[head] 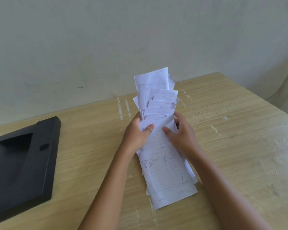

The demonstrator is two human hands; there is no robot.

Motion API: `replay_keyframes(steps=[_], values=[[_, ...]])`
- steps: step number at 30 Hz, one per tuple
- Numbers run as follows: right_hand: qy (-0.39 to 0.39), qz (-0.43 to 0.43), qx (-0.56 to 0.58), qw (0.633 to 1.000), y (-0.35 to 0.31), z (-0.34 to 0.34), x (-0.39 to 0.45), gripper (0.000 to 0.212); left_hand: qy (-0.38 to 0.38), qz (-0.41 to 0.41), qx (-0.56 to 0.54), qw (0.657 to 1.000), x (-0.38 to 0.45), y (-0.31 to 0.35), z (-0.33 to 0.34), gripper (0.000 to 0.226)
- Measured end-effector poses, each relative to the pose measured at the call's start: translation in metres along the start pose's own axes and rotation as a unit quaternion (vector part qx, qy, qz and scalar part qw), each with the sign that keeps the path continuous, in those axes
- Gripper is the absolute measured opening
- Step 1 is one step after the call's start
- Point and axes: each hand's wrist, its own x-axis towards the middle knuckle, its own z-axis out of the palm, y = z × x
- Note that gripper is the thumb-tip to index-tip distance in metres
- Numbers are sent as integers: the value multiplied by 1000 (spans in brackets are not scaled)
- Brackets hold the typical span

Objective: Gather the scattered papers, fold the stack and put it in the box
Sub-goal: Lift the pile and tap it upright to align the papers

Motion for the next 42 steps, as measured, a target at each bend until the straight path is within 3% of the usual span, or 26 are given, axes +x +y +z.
replay_keyframes(steps=[9,16,19,26,28,33,36,39,42], values=[[38,53,97,993,0,-4,1,59,-46,-10,-54,997,-3,2,-3,54],[-3,67,232,970,-3,-12,2,50,-48,-8,-113,992,-1,4,-8,54],[-10,59,237,970,-2,-14,3,38,-66,-22,-131,989,2,4,-8,58],[-3,68,204,977,-2,-11,1,37,-91,-18,-59,994,3,-1,-8,76],[-11,59,185,981,-1,-11,1,44,-82,-19,-65,994,2,-3,-9,78],[-56,77,10,995,-4,-39,-12,97,-45,-19,-66,997,-2,-15,-14,70],[-143,49,-95,984,-12,-55,-30,123,-22,-22,-94,995,-7,-18,-16,58],[-256,0,-159,953,-16,-60,-48,131,-16,-15,-141,990,-14,-17,-18,49],[-208,-3,-194,959,-7,-53,-59,135,-8,-11,-163,987,-19,-17,-19,43]])
